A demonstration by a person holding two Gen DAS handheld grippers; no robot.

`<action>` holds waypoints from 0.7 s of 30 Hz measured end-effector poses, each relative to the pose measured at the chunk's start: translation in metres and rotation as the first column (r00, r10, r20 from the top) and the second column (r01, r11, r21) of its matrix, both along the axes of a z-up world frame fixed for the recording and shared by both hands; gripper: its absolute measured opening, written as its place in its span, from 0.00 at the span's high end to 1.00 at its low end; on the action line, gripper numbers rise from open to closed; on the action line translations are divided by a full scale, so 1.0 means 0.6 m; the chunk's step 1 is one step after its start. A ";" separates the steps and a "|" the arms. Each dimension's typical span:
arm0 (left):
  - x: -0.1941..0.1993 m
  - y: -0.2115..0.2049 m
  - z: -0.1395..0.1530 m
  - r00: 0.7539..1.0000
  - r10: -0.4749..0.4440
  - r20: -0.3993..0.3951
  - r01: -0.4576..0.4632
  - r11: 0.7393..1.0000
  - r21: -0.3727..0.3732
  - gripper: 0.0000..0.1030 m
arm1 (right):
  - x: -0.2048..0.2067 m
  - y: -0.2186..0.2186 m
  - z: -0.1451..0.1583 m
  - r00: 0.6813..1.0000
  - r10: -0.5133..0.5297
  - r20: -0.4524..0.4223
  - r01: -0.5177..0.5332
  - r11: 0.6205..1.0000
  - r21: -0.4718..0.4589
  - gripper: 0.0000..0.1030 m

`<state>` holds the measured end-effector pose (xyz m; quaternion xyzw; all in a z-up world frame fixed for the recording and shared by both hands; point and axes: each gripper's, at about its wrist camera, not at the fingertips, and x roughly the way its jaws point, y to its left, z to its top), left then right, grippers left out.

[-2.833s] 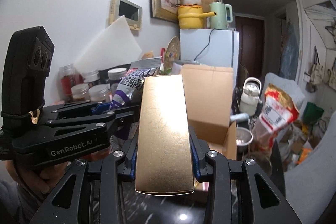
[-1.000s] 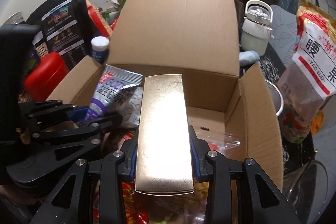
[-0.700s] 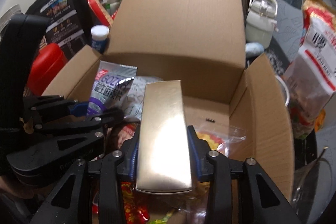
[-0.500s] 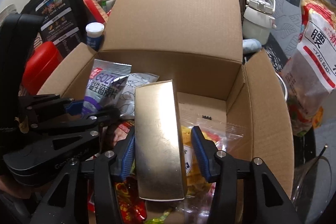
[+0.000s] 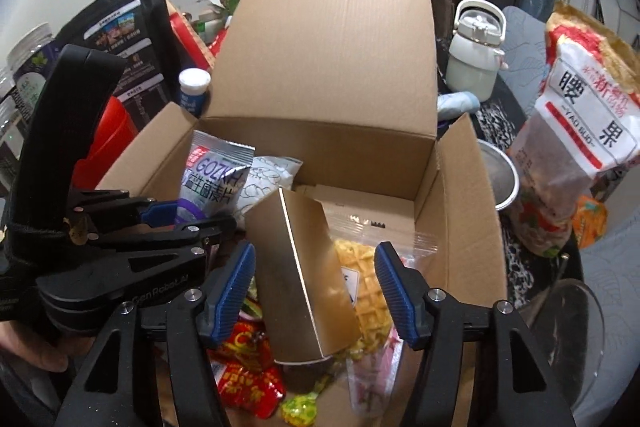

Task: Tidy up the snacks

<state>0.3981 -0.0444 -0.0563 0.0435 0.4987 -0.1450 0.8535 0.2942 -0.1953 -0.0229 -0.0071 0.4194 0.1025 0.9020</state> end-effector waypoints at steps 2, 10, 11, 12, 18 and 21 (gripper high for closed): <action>-0.009 -0.002 0.013 1.000 -0.003 0.022 0.003 1.000 0.005 0.61 | -0.007 0.000 0.008 1.000 -0.006 0.011 0.006 1.000 -0.003 0.39; -0.049 0.009 0.069 0.993 0.033 0.112 -0.035 0.999 0.016 0.29 | -0.043 -0.010 0.053 0.998 -0.028 0.057 0.029 0.999 -0.014 0.39; -0.055 0.010 0.075 0.992 0.034 0.121 -0.037 0.999 0.020 0.29 | -0.048 -0.010 0.060 0.997 -0.028 0.066 0.029 0.999 -0.017 0.39; -0.063 0.010 0.084 0.991 0.033 0.129 -0.036 0.999 0.019 0.29 | -0.054 -0.011 0.066 0.997 -0.028 0.072 0.029 0.999 -0.017 0.39; -0.119 0.013 0.145 0.979 0.038 0.202 -0.039 0.999 0.000 0.29 | -0.093 -0.016 0.113 0.991 -0.033 0.131 0.033 0.999 0.002 0.39; -0.150 0.018 0.176 0.969 0.038 0.245 -0.037 0.999 -0.009 0.29 | -0.121 -0.015 0.141 0.985 -0.030 0.172 0.029 1.000 0.006 0.39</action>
